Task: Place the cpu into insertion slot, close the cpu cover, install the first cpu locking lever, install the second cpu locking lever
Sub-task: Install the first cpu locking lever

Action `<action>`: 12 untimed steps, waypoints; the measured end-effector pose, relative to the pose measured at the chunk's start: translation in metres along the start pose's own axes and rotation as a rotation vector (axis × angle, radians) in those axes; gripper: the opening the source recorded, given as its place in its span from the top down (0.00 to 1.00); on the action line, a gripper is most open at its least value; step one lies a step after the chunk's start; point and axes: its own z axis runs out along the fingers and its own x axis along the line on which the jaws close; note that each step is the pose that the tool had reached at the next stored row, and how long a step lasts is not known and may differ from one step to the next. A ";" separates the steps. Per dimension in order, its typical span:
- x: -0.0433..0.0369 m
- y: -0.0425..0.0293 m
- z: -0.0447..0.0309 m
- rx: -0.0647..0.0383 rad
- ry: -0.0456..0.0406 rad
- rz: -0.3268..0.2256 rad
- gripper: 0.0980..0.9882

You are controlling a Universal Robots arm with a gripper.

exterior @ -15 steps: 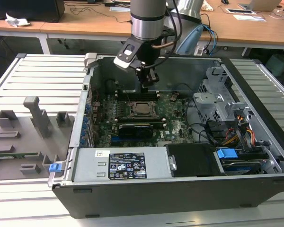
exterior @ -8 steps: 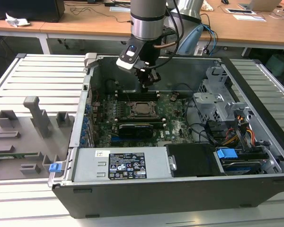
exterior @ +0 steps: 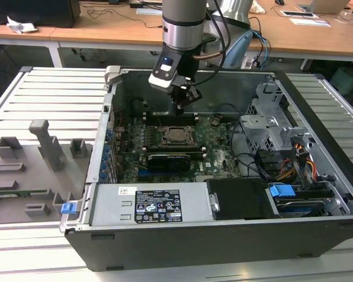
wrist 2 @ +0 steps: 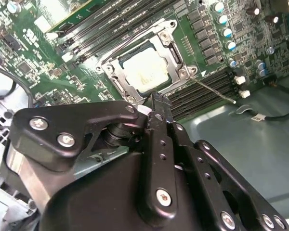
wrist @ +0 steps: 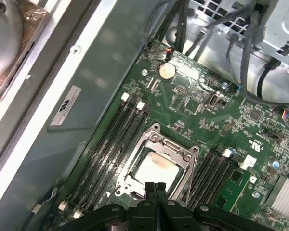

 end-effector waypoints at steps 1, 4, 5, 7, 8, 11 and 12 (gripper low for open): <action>0.0000 0.0000 0.0000 0.000 0.0009 -0.021 0.99; 0.0000 0.0000 0.0000 0.000 0.0027 -0.059 0.99; 0.0000 0.0000 0.0000 0.001 0.0030 -0.068 0.99; 0.0000 0.0000 0.0000 0.001 0.0045 -0.101 0.99; 0.0000 0.0000 0.0000 0.001 0.0053 -0.117 0.99; 0.0000 0.0000 0.0001 0.002 0.0087 -0.194 0.99; 0.0000 0.0000 0.0001 0.002 0.0111 -0.248 0.99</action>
